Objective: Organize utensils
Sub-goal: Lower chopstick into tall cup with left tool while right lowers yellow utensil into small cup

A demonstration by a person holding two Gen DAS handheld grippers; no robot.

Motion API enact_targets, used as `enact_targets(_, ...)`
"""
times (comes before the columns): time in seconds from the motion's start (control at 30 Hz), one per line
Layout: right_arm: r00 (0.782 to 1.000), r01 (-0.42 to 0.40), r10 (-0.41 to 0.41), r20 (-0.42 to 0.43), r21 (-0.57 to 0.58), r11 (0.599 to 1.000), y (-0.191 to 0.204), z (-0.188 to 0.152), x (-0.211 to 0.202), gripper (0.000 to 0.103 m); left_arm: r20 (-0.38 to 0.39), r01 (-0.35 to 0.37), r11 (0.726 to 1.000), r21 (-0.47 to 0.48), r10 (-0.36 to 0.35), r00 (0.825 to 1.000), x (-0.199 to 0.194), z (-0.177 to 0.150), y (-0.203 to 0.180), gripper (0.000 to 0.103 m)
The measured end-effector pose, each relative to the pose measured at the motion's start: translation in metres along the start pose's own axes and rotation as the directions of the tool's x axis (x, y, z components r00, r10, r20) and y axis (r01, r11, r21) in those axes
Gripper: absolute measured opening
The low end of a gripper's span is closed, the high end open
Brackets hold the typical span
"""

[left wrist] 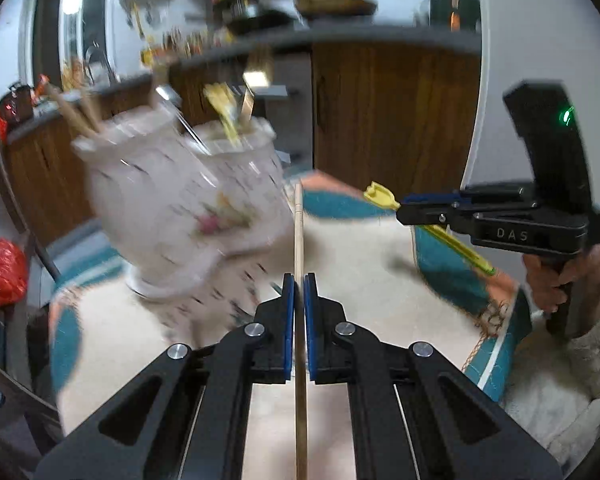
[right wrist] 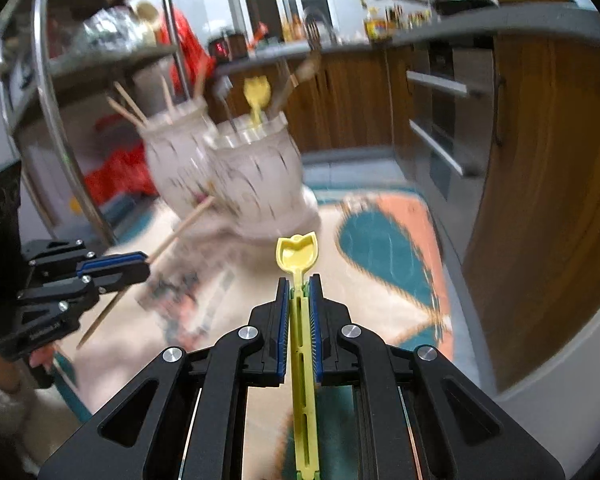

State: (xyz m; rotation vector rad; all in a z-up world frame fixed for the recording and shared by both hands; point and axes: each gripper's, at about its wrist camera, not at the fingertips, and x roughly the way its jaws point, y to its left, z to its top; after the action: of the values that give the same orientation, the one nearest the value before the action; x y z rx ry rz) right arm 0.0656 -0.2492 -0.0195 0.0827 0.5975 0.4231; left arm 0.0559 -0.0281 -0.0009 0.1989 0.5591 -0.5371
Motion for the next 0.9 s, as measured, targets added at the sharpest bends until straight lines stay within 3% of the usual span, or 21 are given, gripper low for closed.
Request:
enact_targets(0.1,0.996,-0.037,0.036,0.083,0.004,0.999,0.006,0.014,-0.010,0.011,0.107,0.007,0.999,-0.039,-0.003,0.994,-0.025,0.009,0.022,0.005)
enact_targets(0.23,0.979,-0.054,0.051,0.198,0.010,0.998,0.016,0.041,-0.015,0.011,0.281,0.018,0.994,-0.104,0.013,0.960,-0.062,0.028,0.054,0.005)
enact_targets(0.3,0.965,-0.075,0.067,0.252,0.020,0.997,0.019,0.058,-0.015,0.011,0.327,0.023,0.992,-0.120,0.018,0.945,-0.067,0.038,0.064,0.005)
enact_targets(0.63,0.930,-0.163,0.147,0.338,0.019,0.986,0.031,0.112,0.015,0.011,0.335,-0.020,0.985,-0.171,0.077,0.939,-0.019,0.076,0.112,0.005)
enact_targets(0.83,0.917,-0.220,0.186,0.353,0.058,0.974,0.028,0.130,0.039,0.011,0.354,0.029,0.980,-0.195,0.043,0.934,0.006,0.104,0.138,0.005)
enact_targets(0.9,0.908,-0.240,0.201,0.368,0.063,0.969,0.027,0.136,0.044,0.011,0.387,0.081,0.975,-0.205,0.004,0.922,0.012,0.114,0.144,0.005)
